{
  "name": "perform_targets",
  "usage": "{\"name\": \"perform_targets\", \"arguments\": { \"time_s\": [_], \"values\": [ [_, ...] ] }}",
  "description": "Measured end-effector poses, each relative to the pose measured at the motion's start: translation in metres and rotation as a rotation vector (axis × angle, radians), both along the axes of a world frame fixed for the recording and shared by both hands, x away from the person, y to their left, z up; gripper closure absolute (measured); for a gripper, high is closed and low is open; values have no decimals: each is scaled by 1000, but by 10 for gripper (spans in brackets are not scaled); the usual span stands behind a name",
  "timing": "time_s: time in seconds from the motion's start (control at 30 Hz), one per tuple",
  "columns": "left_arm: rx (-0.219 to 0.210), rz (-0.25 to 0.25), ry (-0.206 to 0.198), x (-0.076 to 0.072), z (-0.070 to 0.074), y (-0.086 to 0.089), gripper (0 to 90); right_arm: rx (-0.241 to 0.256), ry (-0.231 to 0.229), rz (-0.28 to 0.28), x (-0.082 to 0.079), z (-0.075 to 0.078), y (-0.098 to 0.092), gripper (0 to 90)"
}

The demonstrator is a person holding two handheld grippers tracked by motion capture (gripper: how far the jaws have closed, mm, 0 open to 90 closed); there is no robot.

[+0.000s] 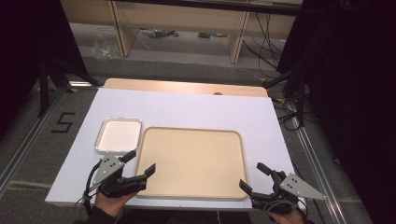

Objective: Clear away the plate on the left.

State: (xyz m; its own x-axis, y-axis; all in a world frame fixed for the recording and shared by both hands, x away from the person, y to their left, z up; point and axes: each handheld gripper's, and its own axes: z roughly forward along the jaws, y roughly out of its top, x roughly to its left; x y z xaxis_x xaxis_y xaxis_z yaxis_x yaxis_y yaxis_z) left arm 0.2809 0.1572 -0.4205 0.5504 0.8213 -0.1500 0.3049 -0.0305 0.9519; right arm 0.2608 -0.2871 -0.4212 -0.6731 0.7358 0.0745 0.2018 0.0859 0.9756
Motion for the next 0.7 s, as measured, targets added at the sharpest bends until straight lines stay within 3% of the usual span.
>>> {"name": "perform_targets", "arguments": {
  "time_s": [0.7],
  "values": [
    [5, 8, 8, 2, -1, 1, 184, -5, 4, -1, 0, 0, 0, 151]
  ]
}}
